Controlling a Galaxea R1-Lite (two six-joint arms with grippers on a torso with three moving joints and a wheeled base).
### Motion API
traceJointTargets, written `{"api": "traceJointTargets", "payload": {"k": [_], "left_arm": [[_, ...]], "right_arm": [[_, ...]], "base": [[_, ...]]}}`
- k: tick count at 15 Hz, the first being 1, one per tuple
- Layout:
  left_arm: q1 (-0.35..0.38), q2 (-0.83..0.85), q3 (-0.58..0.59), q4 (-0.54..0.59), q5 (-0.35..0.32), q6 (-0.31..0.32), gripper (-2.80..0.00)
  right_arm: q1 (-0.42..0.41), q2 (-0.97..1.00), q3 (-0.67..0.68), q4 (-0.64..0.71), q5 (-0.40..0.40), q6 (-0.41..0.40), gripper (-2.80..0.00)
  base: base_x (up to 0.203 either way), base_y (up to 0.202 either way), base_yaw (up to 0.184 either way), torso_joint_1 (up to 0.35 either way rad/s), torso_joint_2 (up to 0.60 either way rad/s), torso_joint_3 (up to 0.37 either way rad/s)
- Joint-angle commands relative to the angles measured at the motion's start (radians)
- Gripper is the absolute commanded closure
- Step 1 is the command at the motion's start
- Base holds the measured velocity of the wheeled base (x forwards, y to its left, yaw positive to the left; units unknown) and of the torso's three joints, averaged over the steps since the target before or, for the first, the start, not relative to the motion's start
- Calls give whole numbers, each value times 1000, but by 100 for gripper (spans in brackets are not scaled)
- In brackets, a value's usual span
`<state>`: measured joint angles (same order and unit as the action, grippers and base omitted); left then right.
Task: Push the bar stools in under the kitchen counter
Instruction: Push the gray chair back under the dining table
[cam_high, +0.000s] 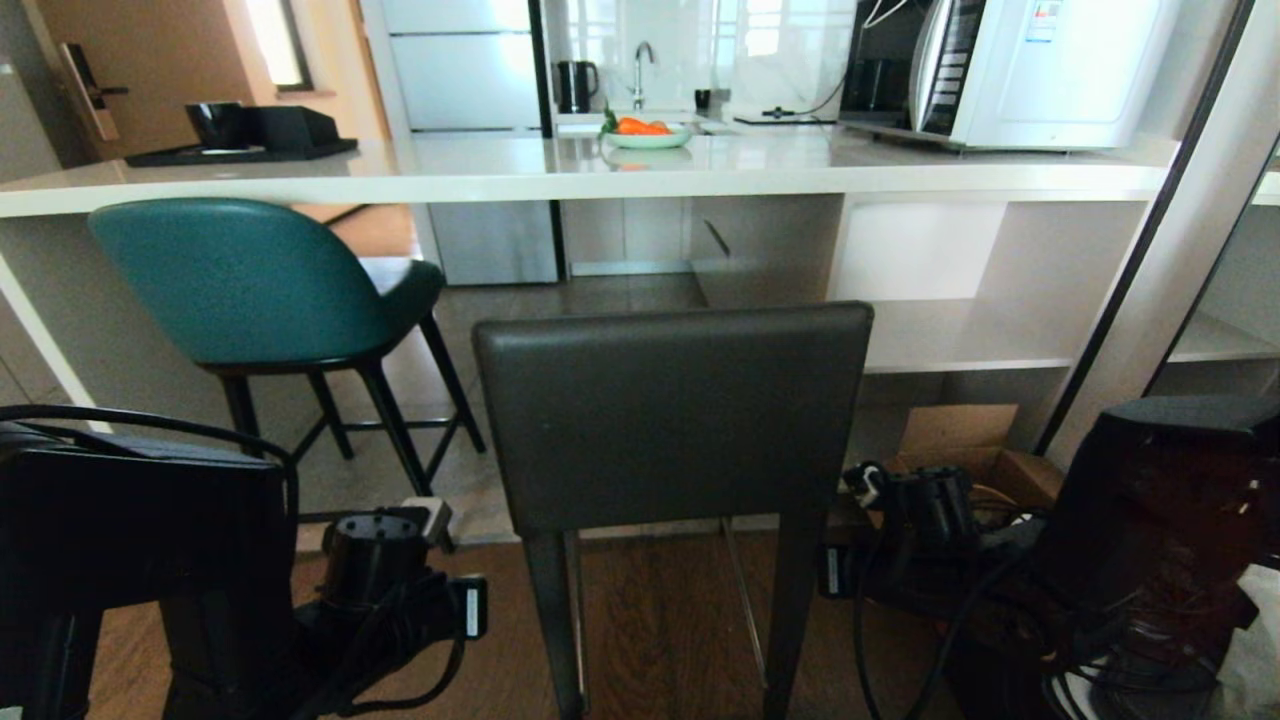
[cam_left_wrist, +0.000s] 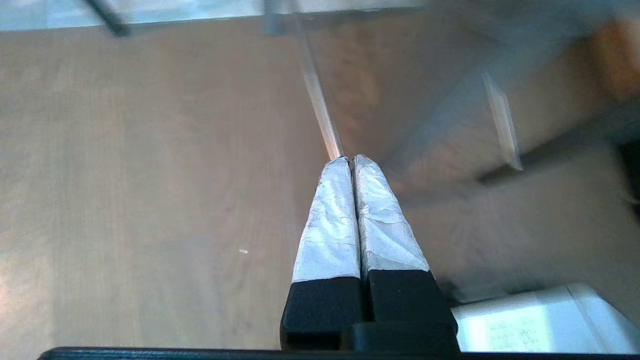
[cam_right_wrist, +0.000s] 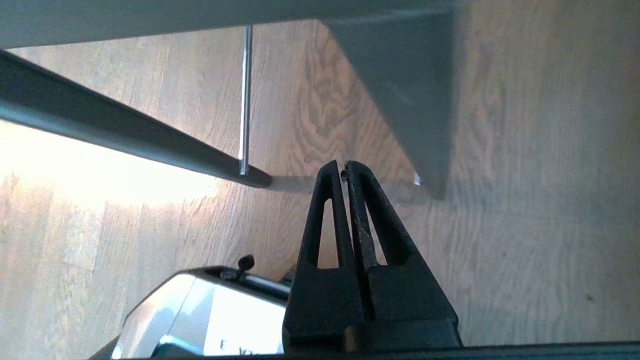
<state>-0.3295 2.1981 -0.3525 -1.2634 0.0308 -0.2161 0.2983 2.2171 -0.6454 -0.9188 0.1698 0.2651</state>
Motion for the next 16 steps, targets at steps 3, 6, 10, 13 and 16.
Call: {"api": "traceJointTargets", "payload": {"k": [3,6,10,13,16], "left_arm": [[-11,-212,175,-88,-101,64,0],[41,-308,162,-30,-143,168,-280],[175,-324,-63,91,-193,204,-280],[205,-367,-306,373,-282,199,-280],[226,-397,-460,677,-620,190,-280]], "right_arm": [[-50,-239,164,-67,105,3,0],[-233,-450,198,-42,298,-15,0],[-434,-516,-11,198,483,-157,-280],[-507,-433,-172,229,697,-169,-280],[-485,-370,-312,312,758,-183,-280]], "base": [[0,0,0,0,0,0],[0,0,0,0,0,0],[0,0,0,0,0,0],[0,0,0,0,0,0],[0,0,0,0,0,0]]}}
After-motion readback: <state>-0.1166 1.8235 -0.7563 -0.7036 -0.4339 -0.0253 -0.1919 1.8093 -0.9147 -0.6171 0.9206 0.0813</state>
